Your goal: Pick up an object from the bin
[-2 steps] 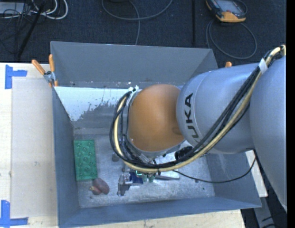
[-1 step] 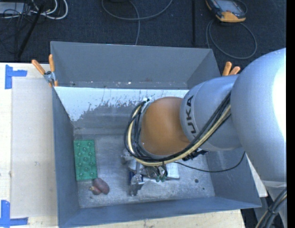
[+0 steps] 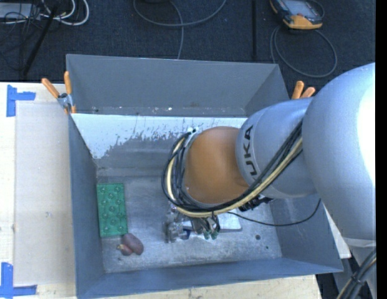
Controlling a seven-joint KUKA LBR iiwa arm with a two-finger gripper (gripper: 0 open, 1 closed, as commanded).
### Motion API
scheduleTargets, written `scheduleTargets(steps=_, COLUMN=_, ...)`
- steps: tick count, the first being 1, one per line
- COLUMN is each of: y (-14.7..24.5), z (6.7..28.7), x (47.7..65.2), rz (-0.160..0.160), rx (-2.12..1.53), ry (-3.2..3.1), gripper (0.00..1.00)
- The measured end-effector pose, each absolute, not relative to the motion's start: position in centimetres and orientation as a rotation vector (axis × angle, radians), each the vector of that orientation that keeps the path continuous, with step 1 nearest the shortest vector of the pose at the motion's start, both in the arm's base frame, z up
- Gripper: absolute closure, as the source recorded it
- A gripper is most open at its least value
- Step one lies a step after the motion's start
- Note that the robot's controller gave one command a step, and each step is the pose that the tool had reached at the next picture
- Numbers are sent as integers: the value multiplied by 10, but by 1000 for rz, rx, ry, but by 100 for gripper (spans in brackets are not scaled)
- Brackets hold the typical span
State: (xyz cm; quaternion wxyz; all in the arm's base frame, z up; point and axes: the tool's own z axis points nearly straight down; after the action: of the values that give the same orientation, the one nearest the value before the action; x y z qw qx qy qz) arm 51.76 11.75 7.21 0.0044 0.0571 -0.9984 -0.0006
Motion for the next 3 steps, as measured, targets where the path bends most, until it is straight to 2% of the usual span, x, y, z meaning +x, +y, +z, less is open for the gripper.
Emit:
scheduleTargets(steps=1, y=105, z=167, x=532, rz=-2, rx=137, ry=-3146, gripper=100)
scheduleTargets(steps=2, y=104, z=223, x=530, rz=-2, rx=34, ry=-3147, gripper=100)
scheduleTargets(steps=3, y=104, z=220, x=529, rz=-1, rx=31, ry=-3141, gripper=0)
